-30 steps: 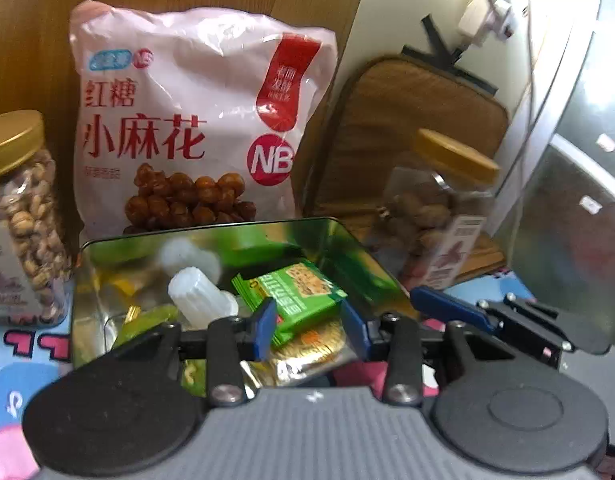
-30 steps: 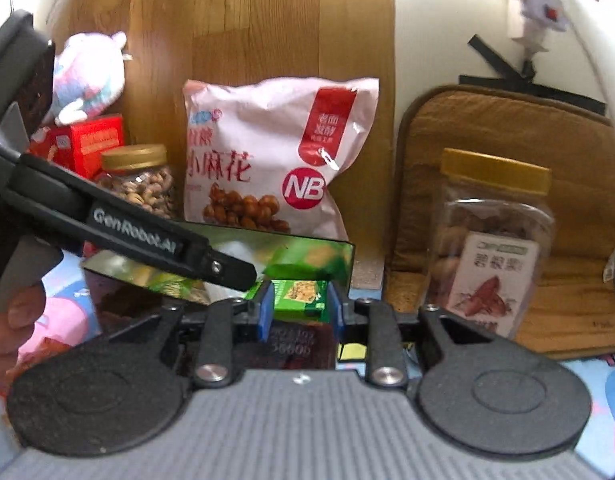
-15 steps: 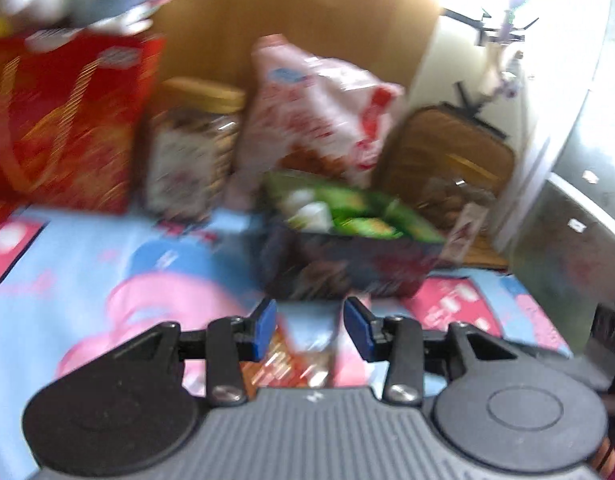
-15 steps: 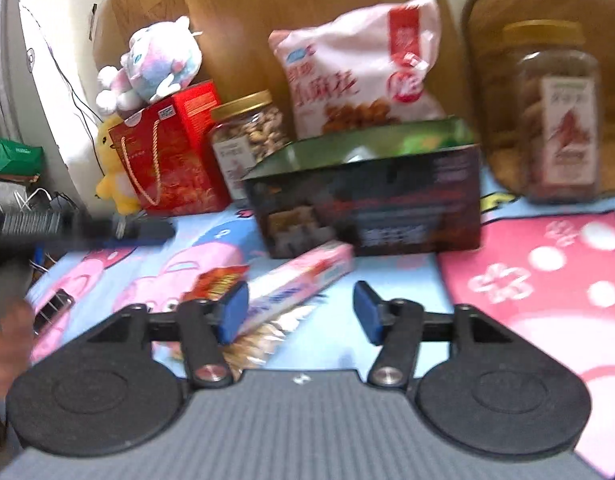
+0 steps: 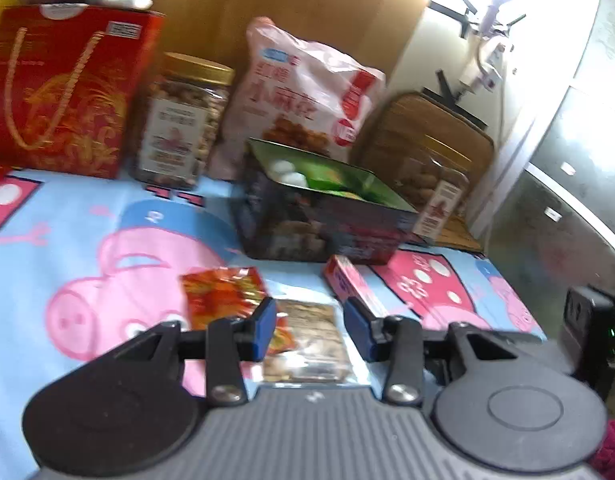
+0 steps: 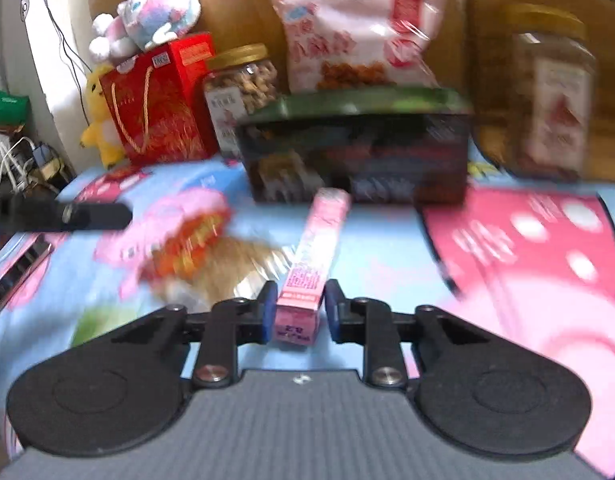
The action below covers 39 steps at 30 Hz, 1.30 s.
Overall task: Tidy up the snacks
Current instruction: 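Reach the left gripper to the pink stick box and grasp it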
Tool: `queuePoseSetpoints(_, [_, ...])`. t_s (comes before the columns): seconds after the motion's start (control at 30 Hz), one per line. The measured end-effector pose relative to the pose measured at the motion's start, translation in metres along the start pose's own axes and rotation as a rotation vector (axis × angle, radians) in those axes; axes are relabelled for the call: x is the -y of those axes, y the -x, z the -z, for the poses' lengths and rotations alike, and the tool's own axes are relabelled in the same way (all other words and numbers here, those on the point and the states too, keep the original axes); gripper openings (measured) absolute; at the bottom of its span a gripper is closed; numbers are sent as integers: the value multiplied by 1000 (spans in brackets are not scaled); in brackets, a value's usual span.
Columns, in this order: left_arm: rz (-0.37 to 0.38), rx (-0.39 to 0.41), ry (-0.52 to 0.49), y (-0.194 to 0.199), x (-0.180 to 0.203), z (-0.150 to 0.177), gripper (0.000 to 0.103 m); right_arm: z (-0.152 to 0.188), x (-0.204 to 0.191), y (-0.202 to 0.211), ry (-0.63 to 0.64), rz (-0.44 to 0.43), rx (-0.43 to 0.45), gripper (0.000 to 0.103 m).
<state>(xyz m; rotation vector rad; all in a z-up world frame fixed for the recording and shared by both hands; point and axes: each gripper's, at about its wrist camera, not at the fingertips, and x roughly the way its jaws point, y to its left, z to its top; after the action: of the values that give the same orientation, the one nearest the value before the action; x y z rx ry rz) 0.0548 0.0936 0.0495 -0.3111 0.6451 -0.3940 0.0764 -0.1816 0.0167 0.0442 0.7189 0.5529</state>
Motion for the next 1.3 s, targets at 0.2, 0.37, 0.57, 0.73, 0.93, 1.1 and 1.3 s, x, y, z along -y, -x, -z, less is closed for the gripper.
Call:
queuePoseSetpoints(0.2, [42,-66,-87,-26,35,4,41,41,19,70,120,229,107,36])
queuePoseSetpoints(0.37, [59,-114,-141,-54,66,2,45,63,37,102,15,252,190,40])
queuePoseSetpoints(0.57, [57,-170,-199,-79,95,16,47,72,31,91,66,244,185,44])
queuePoseSetpoints(0.73, [8,-193,-229,-93,103,22,54,68,33,84,61,223,181,47])
queuePoseSetpoints(0.93, [2,-228,-211,-109,104,24,54,63,33,71,74,210,158,47])
queuePoseSetpoints(1.1, [45,-245,-178,-114,106,25,54,61,35,61,73,193,125,47])
queuePoseSetpoints(1.3, [58,-239,-180,-104,115,37,53,64,33,64,79,194,120,44])
